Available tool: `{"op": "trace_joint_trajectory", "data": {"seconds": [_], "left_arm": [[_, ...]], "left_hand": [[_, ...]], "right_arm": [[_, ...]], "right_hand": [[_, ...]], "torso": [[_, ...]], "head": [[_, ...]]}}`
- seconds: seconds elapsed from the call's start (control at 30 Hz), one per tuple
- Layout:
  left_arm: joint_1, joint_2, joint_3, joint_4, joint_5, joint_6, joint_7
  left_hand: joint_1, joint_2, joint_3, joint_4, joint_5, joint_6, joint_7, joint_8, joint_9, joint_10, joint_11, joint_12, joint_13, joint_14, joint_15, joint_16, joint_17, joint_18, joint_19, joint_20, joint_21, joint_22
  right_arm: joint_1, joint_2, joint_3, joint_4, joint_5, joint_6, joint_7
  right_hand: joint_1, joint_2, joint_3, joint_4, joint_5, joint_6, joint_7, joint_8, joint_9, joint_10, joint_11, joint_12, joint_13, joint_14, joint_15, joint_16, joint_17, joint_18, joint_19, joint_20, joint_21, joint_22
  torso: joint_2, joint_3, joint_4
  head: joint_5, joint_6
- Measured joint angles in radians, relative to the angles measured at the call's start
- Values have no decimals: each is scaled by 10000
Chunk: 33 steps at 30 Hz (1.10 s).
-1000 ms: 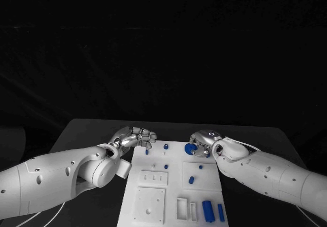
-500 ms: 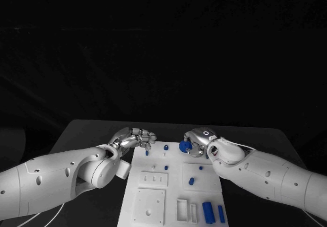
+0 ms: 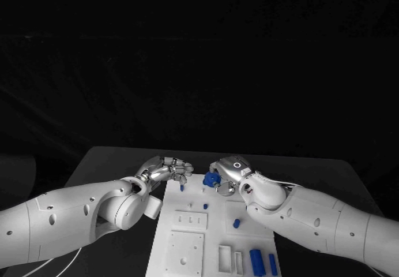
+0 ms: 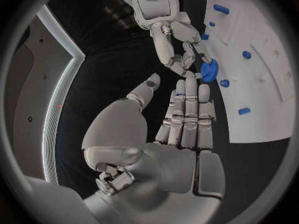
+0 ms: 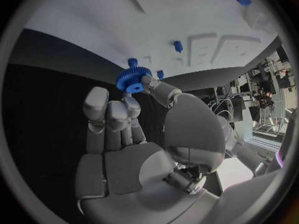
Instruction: Assemble the parts on the task board
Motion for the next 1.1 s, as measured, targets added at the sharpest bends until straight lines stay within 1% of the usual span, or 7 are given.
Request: {"op": "trace_joint_trajectory", "data": {"seconds": [0.1,0.23,0.27,0.57,0.8,0.93,1.1], "left_arm": [[19,18,0,0,1,-2,0],[38,39,1,2,1,-4,0],[38,45,1,3,1,-4,0],[58,104,1,13,2,-5,0],[73,142,2,13,3,-7,0],[89,195,6,8,3,-8,0],[91,230,6,8,4,-8,0]], "left_hand": [[0,0,0,0,0,0,0,0,0,0,0,0,9,0,0,0,-1,0,0,0,0,-1],[0,0,0,0,0,0,0,0,-1,0,0,0,9,0,0,0,-1,-1,0,0,0,-1],[0,0,0,0,0,0,0,0,-1,0,0,0,10,0,0,0,-1,-1,0,0,0,-1],[0,0,0,0,0,0,0,0,-2,0,0,0,8,0,0,0,-2,-1,0,0,0,-3],[0,0,0,0,0,0,0,0,6,0,0,0,8,0,0,0,-3,-1,0,0,0,-3],[0,0,0,0,0,0,0,0,7,0,0,0,7,0,0,0,-3,-1,0,0,0,-4],[0,0,22,-22,0,0,0,0,6,0,0,0,16,0,0,0,-3,-1,0,0,0,-4]], "right_arm": [[-4,171,-30,-29,-119,-48,-56],[-14,362,-100,-143,-218,-77,-114],[-21,403,-114,-174,-235,-81,-124],[-167,647,-256,-437,-340,-87,-180],[-208,788,-310,-462,-371,-78,-189],[-213,859,-321,-563,-379,-68,-201],[-249,937,-340,-691,-387,-59,-220]], "right_hand": [[10,-10,2,2,0,16,-16,-3,2,12,12,0,-1,0,0,0,10,0,0,1,1,0],[10,-10,26,26,0,25,-25,-33,4,12,12,0,-1,0,1,0,14,0,0,1,2,-1],[38,-39,31,31,-1,27,-27,-33,4,12,12,0,-1,0,1,0,13,0,0,2,2,-1],[38,-63,32,33,-40,28,-28,-53,61,11,12,-1,-2,0,3,0,24,0,0,4,2,-1],[38,-63,32,33,-41,28,-28,-16,61,11,12,-1,-2,13,16,0,31,0,-1,5,2,-2],[38,-63,31,32,-47,29,-29,-14,61,11,12,-2,-5,15,18,0,32,0,-1,6,2,-2],[38,-63,30,31,-47,29,-29,-14,62,11,12,-2,-9,17,20,-39,32,1,-1,8,1,-2]], "torso": [[6,-7,6],[15,-18,21],[17,-19,25],[22,-19,29],[21,4,9],[18,4,7],[18,6,19]], "head": [[10,2],[5,16],[6,16],[49,-70],[111,-114],[129,-119],[144,-139]]}}
